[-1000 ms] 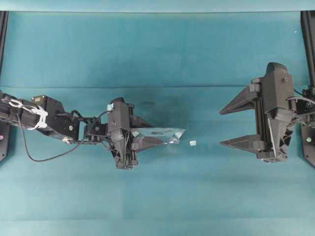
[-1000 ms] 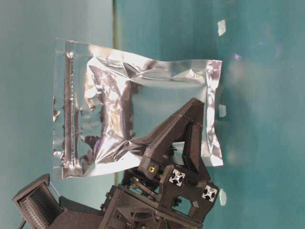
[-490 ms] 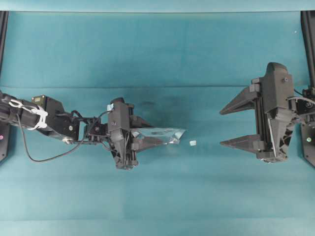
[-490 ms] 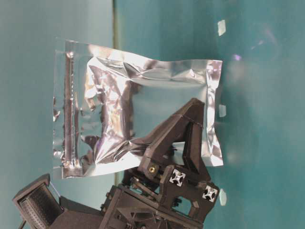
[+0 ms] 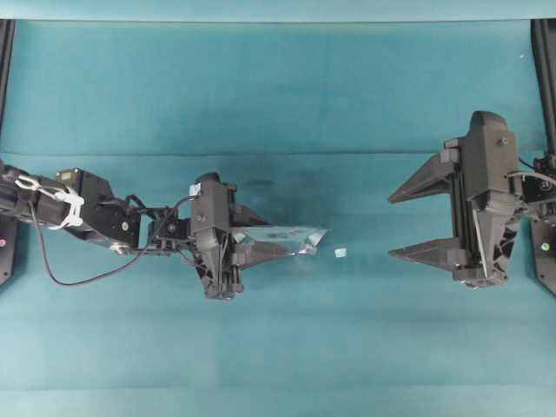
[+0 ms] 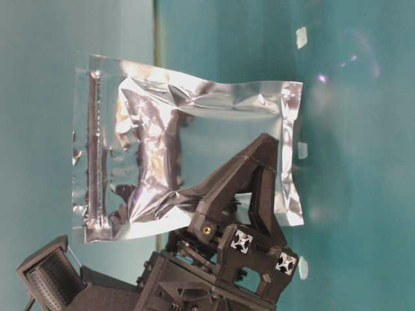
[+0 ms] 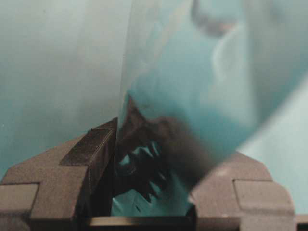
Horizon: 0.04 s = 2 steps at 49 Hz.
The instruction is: Hand over the silver zip bag and make it stand upright.
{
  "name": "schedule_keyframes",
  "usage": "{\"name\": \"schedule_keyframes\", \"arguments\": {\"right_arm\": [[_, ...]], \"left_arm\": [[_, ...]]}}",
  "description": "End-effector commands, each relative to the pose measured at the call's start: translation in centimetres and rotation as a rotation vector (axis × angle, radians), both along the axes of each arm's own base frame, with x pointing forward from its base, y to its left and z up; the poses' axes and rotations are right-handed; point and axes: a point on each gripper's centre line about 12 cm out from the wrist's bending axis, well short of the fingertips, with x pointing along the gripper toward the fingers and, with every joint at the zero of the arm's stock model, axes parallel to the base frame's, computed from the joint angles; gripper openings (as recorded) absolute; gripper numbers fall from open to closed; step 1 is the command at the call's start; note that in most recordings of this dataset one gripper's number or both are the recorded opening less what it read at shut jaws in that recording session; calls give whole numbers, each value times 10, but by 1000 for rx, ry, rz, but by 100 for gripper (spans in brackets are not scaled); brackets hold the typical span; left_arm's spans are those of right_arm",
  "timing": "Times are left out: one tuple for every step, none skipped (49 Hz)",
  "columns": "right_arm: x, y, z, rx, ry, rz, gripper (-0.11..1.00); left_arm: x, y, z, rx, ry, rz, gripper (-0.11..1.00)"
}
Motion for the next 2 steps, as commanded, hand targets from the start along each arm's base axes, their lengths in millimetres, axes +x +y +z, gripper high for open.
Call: {"name": "schedule_keyframes", "arguments": {"right_arm": [[1,1,6,12,-24,-6,96],[1,1,5,12,-21,-4,96]], "left_arm": [[-2,-6,-3,-2,17,-16,22],[-1,-6,-3,-2,15,-16,22]]}}
